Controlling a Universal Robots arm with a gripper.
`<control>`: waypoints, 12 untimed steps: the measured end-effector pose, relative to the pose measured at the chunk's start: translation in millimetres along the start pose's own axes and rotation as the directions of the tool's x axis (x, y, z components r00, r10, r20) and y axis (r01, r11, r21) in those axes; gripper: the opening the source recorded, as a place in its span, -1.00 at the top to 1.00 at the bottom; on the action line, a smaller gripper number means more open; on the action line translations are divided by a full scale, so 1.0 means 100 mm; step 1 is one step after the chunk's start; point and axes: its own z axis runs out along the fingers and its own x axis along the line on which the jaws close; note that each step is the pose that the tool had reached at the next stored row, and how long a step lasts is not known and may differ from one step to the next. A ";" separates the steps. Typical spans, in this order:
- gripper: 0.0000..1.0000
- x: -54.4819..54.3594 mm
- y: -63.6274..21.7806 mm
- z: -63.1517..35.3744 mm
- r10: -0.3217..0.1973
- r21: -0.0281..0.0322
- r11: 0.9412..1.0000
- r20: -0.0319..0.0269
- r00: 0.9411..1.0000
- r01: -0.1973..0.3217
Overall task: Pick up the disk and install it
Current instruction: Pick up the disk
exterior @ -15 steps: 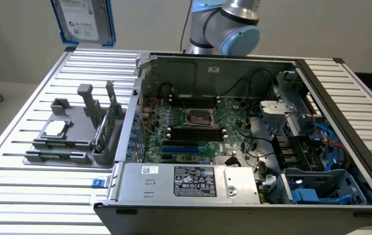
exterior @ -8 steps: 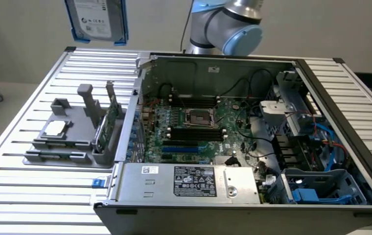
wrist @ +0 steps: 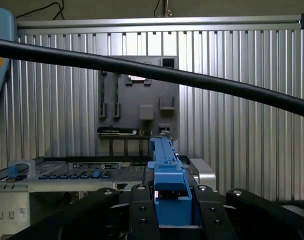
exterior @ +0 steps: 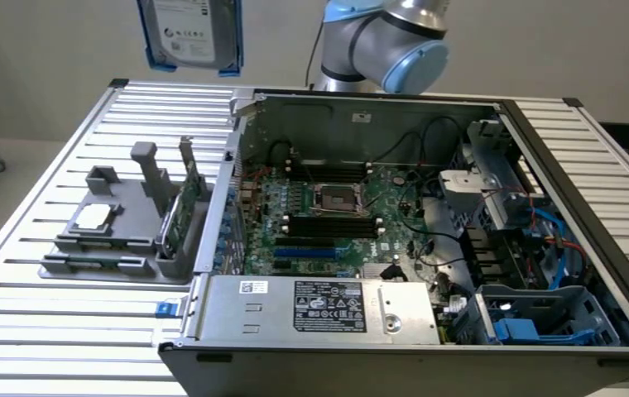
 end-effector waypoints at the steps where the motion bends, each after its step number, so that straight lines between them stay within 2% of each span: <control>1: 0.35 0.02 -0.047 -0.008 0.000 -0.001 1.000 0.000 1.000 0.000; 12: 0.35 0.23 -0.520 -0.081 0.000 -0.007 1.000 0.000 1.000 0.000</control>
